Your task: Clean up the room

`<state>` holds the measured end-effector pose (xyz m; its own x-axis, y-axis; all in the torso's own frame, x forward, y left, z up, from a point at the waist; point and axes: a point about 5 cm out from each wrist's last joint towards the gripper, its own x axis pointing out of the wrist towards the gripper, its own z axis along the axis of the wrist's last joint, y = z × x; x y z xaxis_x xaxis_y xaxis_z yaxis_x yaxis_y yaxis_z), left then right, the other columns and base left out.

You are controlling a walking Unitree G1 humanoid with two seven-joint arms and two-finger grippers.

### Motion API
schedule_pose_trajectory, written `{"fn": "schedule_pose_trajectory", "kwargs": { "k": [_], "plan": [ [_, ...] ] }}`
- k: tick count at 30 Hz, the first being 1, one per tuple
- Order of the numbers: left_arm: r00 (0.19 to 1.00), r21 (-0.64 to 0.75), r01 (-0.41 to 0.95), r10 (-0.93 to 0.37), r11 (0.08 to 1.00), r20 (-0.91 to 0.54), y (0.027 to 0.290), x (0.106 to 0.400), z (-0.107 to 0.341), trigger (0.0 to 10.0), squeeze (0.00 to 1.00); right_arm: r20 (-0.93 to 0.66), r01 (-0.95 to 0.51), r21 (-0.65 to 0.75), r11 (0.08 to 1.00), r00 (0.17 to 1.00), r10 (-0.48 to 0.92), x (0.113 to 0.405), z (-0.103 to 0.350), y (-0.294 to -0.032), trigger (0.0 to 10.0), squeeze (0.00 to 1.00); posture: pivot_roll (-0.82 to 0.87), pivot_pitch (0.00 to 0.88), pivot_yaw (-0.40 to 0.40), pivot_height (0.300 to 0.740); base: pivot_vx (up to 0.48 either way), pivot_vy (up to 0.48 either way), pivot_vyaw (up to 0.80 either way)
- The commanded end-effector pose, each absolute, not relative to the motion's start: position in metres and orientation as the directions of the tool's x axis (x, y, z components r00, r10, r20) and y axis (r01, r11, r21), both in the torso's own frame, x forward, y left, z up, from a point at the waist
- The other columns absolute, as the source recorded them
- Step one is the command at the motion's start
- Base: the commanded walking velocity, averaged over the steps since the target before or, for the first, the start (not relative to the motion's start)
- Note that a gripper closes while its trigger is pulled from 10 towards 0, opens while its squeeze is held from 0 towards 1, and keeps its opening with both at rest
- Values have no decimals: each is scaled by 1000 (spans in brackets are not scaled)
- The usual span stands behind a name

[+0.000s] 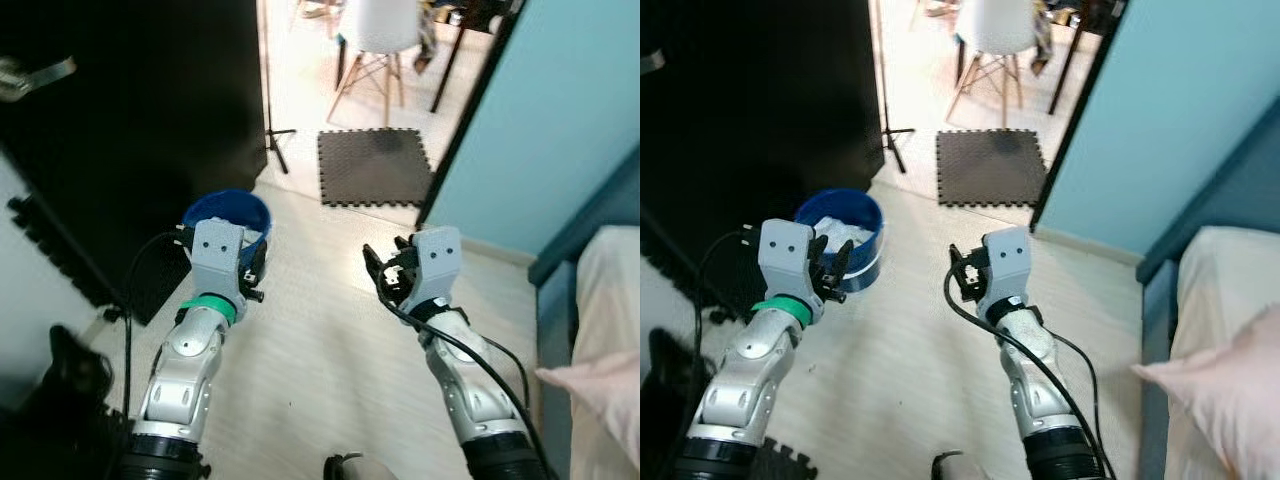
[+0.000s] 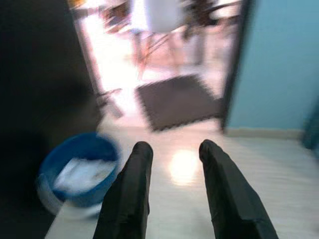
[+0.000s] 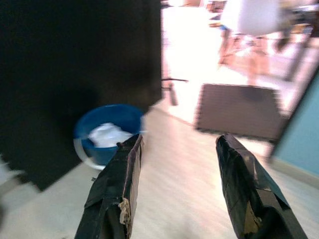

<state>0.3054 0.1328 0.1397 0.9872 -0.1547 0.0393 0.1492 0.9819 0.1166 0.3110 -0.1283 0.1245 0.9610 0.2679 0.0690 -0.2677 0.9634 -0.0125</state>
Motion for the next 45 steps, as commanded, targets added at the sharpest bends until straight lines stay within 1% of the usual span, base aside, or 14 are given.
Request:
{"fn": "schedule_pose_trajectory", "kwargs": {
  "k": [1,6,15,19,21,24,26,27,29,30,32,36,39,45],
  "plan": [
    [982,188,166,-180,968,64,133,304,143,10000,0,58,-267,-4,964,962,267,310,122,-128,10000,0,-88,30,33,735,0,0,-800],
    [975,223,202,-218,954,51,135,305,145,10000,0,60,-269,-6,963,961,269,310,122,-128,10000,0,-88,30,34,735,0,0,-800],
    [974,220,180,-205,959,93,135,310,154,10000,0,70,-268,-3,964,961,267,308,123,-128,10000,0,-95,35,37,735,0,0,-800],
    [961,350,192,-248,917,123,135,311,157,10000,0,77,-263,-1,965,962,262,307,123,-128,10000,0,-99,36,42,735,0,0,-800],
    [958,379,204,-264,903,114,136,311,156,10000,0,77,-262,1,965,962,261,306,122,-128,10000,0,-99,36,44,735,0,0,-800],
    [958,373,213,-269,903,103,136,310,154,10000,0,77,-262,2,965,962,261,306,121,-128,10000,0,-99,36,44,735,0,0,-800],
    [957,293,258,-286,921,56,138,309,149,10000,0,75,-263,3,965,962,262,305,120,-127,10000,0,-98,37,46,735,0,0,-800],
    [957,293,258,-286,921,56,138,309,149,10000,0,75,-263,3,965,962,262,305,120,-127,10000,0,-98,37,46,735,0,0,-800],
    [953,246,282,-300,927,36,137,308,147,10000,0,74,-263,1,965,962,263,304,119,-127,10000,0,-98,38,47,735,0,0,-800],
    [947,204,309,-319,929,18,137,306,146,10000,0,75,-263,0,965,962,263,304,119,-126,10000,0,-96,39,48,735,0,0,-800],
    [934,176,354,-358,919,-10,134,303,143,10000,0,77,-260,-1,965,963,260,304,120,-127,10000,0,-96,40,49,735,0,0,-800],
    [927,203,373,-371,905,-50,133,302,139,10000,0,79,-256,0,967,964,255,305,120,-127,10000,0,-95,39,50,735,0,0,-800],
    [935,228,356,-346,906,-83,135,304,136,10000,0,83,-251,5,968,965,250,305,121,-127,10000,0,-99,39,58,735,0,0,-800],
    [930,224,367,-347,903,-125,131,306,135,10000,0,86,-232,14,973,969,229,303,120,-130,10000,0,-112,40,74,735,0,0,-800]
  ]
}}
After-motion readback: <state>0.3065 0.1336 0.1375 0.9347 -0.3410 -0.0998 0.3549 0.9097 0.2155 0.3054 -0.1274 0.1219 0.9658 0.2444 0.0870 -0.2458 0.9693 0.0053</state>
